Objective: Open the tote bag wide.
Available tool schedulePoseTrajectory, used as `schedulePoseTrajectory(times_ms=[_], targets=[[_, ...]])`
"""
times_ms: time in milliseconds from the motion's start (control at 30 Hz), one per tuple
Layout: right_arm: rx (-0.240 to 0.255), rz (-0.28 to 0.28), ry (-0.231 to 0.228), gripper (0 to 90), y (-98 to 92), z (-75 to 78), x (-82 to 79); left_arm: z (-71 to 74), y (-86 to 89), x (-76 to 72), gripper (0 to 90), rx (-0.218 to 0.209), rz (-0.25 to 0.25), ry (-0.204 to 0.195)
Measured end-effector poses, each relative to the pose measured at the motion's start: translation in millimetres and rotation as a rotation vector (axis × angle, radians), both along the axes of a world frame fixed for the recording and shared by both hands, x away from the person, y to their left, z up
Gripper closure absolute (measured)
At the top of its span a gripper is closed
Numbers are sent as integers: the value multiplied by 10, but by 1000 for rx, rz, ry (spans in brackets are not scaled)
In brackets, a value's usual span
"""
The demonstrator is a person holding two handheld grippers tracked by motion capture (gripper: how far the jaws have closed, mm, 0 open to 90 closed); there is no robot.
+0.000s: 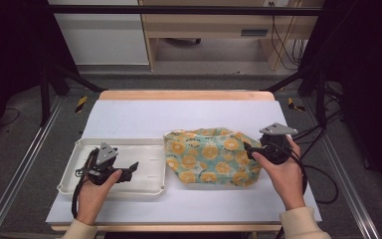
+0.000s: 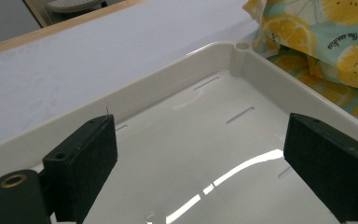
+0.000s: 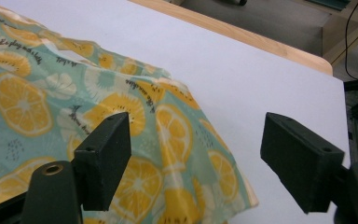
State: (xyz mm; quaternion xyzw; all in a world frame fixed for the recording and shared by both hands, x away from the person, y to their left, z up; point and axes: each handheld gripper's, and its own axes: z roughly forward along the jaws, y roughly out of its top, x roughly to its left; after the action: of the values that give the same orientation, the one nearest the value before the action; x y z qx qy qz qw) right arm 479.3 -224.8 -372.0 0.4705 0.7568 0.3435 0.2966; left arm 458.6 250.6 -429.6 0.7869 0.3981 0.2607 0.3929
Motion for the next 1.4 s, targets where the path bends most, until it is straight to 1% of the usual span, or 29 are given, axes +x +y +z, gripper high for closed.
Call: schedulePoseTrajectory(times_ms=[67, 100, 167, 233, 300, 333, 367, 433, 500, 533, 567, 633, 733, 767, 800, 900, 933, 967, 1000, 1033, 1067, 1100, 1133, 1167, 1200, 1233, 1267, 1300, 1400], targets=[[-2, 5, 12, 215, 20, 7, 84, -3, -5, 0, 97, 2, 0, -1], [5, 21, 28, 187, 47, 4, 158, -6, -10, 1, 97, 4, -3, 1], [11, 28, 34, 182, 60, 0, 185, -8, -12, 2, 96, 6, -4, 2], [7, 25, 58, 185, 105, -31, 295, -10, -19, -1, 96, 7, -6, -1], [9, 27, 87, 209, 143, -66, 353, -6, -22, -5, 96, 7, -7, -4], [6, 27, 95, 239, 173, -85, 374, -4, -25, -6, 96, 8, -8, -4], [-11, 28, 104, 284, 194, -103, 394, -3, -28, -7, 96, 7, -9, -4], [-29, 23, 104, 398, 231, -135, 415, -7, -36, -8, 96, 5, -12, -4], [-46, 29, 116, 606, 248, -160, 398, -4, -41, -13, 96, 11, -16, -4], [-46, 29, 116, 606, 248, -160, 398, -4, -41, -13, 96, 11, -16, -4], [-31, 43, 108, 756, 245, -180, 344, 1, -47, -15, 96, 7, -17, -9], [-13, 56, 98, 853, 226, -189, 264, 1, -48, -14, 96, 7, -17, -10], [19, 79, 58, 886, 200, -176, 96, 8, -42, -16, 96, 6, -15, -9], [19, 79, 58, 886, 200, -176, 96, 8, -42, -16, 96, 6, -15, -9], [47, 101, 24, 886, 190, -180, -56, 24, -41, -20, 96, 8, -15, -13], [75, 138, -21, 889, 185, -244, -329, 41, -45, -25, 100, 10, -19, -15], [100, 144, -35, 891, 181, -287, -447, 58, -62, -28, 103, 16, -24, -21], [109, 155, -34, 890, 178, -316, -509, 72, -75, -26, 122, 16, -34, -18], [117, 160, -33, 891, 178, -355, -590, 85, -102, -23, 172, 12, -49, -20], [125, 167, -39, 890, 172, -394, -659, 105, -131, -20, 200, 20, -67, -24], [125, 167, -39, 890, 172, -394, -659, 105, -131, -20, 203, 20, -67, -24], [148, 171, -31, 891, 161, -487, -768, 161, -195, -13, 213, 29, -89, -30], [148, 171, -31, 891, 161, -487, -768, 161, -195, -13, 222, 29, -89, -30], [161, 177, -15, 892, 153, -612, -850, 205, -242, -1, 223, 30, -98, -38], [161, 177, -15, 892, 153, -612, -850, 235, -270, 6, 223, 25, -100, -40], [170, 176, 5, 893, 142, -695, -883, 317, -351, 29, 224, 22, -114, -49], [170, 176, 5, 893, 142, -695, -883, 317, -351, 29, 224, 22, -114, -49], [169, 175, 28, 894, 132, -742, -907, 403, -458, 61, 223, 14, -138, -53], [147, 180, 54, 895, 141, -791, -938, 533, -646, 108, 210, 31, -194, -66]])
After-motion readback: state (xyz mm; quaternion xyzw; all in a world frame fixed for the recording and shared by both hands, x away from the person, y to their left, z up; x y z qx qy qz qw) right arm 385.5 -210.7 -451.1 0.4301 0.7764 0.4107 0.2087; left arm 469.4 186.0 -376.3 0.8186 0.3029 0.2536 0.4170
